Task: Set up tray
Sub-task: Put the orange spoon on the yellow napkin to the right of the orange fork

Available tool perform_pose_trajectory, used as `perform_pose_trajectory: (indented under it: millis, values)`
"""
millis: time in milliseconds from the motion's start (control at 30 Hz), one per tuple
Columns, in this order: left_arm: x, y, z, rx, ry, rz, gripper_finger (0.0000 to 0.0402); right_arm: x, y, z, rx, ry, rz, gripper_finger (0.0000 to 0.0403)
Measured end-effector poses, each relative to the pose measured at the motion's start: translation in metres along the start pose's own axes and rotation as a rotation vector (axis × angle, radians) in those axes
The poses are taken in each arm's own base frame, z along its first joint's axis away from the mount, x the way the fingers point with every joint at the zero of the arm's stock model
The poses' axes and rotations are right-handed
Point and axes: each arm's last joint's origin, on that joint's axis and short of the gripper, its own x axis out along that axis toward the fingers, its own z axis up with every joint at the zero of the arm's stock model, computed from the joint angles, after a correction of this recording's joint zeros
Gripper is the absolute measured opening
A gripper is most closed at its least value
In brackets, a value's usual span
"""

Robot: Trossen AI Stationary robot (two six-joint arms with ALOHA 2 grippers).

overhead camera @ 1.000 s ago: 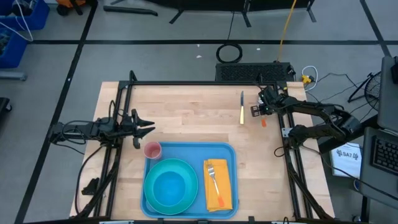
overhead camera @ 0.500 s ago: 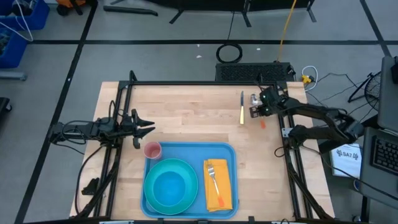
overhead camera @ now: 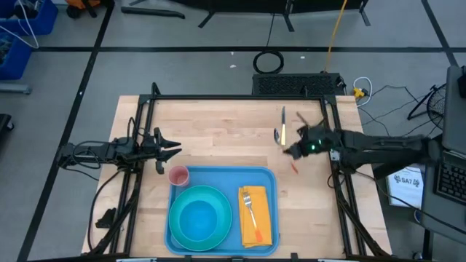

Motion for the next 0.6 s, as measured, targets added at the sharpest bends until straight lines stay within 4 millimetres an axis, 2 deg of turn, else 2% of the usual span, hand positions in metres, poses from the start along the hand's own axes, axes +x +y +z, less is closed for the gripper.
perform_pose_trajectory:
  millis: [167, 367, 467, 600]
  values:
    - [0.000, 0.000, 0.000, 0.000, 0.000, 0.000, 0.0115, 0.003, 0.030, -0.051, 0.071, 0.094, 0.089, 0.0001]
    - [0.000, 0.000, 0.000, 0.000, 0.000, 0.000, 0.0115, 0.012, 0.051, -0.119, 0.220, 0.099, 0.135, 0.0001]
    - [0.000, 0.000, 0.000, 0.000, -0.001, 0.000, 0.0115, 0.024, 0.062, -0.146, 0.252, 0.036, 0.101, 0.0001]
    - [0.000, 0.000, 0.000, 0.000, -0.001, 0.000, 0.0115, 0.053, 0.087, -0.171, 0.205, -0.029, 0.037, 0.0001]
